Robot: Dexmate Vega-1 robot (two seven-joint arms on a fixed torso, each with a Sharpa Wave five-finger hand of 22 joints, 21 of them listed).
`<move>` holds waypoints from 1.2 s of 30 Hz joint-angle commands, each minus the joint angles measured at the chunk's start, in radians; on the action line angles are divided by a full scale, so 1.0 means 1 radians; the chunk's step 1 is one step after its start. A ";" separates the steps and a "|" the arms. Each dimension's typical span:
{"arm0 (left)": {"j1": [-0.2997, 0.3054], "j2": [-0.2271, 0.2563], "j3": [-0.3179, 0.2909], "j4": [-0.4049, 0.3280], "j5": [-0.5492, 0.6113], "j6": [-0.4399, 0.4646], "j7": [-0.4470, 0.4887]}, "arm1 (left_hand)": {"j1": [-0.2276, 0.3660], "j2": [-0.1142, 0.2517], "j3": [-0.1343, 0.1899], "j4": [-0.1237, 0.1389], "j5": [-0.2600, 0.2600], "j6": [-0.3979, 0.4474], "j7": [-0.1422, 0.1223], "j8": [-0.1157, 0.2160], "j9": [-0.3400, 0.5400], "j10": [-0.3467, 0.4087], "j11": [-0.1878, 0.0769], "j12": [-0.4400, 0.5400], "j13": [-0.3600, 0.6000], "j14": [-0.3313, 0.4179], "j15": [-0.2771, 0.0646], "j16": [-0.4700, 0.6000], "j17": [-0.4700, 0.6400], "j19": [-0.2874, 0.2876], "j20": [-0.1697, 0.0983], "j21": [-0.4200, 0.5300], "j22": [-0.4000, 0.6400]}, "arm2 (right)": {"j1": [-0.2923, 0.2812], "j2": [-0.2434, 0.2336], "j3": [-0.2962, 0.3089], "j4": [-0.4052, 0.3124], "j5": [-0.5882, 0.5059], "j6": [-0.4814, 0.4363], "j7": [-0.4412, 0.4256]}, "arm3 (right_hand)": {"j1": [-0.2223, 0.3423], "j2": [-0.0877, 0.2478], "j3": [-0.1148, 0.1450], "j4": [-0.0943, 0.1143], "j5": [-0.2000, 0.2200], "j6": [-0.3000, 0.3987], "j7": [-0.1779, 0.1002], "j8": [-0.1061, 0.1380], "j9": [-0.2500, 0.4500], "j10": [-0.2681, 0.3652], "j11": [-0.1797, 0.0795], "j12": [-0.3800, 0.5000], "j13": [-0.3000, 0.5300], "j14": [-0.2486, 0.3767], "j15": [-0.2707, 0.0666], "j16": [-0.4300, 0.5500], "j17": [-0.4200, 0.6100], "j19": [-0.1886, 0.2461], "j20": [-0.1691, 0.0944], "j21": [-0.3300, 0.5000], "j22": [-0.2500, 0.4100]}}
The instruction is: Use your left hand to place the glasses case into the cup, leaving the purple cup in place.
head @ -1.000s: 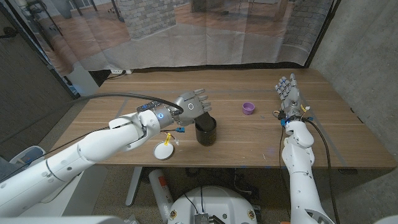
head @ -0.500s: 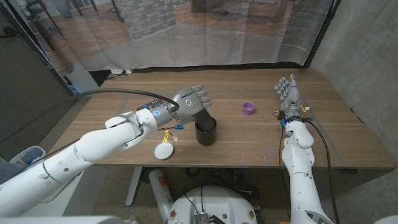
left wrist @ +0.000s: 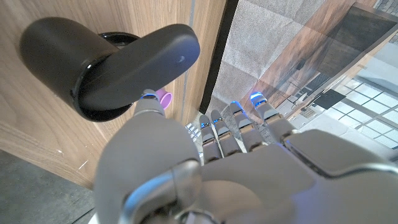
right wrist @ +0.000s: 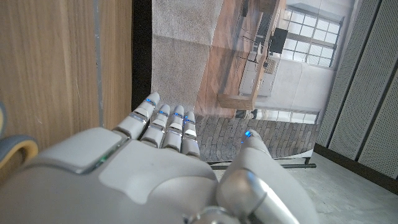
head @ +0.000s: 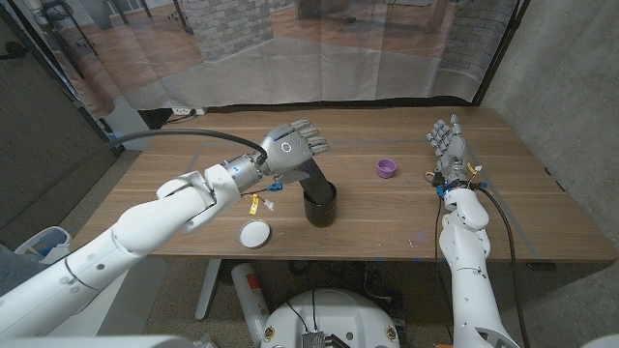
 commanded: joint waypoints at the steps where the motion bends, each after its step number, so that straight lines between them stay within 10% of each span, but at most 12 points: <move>1: 0.021 -0.049 -0.028 0.023 -0.070 0.030 0.067 | -0.022 0.004 -0.003 0.016 0.009 0.001 0.006 0.008 0.002 0.006 0.005 0.005 0.002 0.011 -0.043 0.010 0.002 0.010 0.001 0.005 0.004 | 0.006 -0.006 0.012 0.009 0.004 -0.003 0.008 | 0.013 0.005 0.003 -0.005 -0.004 0.009 0.003 -0.001 0.004 0.007 0.004 0.004 0.003 0.008 -0.003 -0.001 0.006 0.007 -0.013 -0.002 0.002; 36: 0.024 -0.173 -0.039 0.093 -0.186 0.106 0.162 | -0.145 0.057 -0.037 0.099 0.021 -0.022 0.042 0.004 0.003 -0.012 0.031 0.002 -0.007 0.016 -0.021 0.012 0.007 -0.002 0.008 0.011 0.011 | 0.018 -0.007 0.019 0.025 -0.015 -0.011 0.013 | 0.013 0.006 0.002 -0.007 -0.004 0.010 0.002 -0.001 0.004 0.007 0.003 0.003 0.003 0.008 -0.003 -0.001 0.006 0.009 -0.014 -0.003 0.002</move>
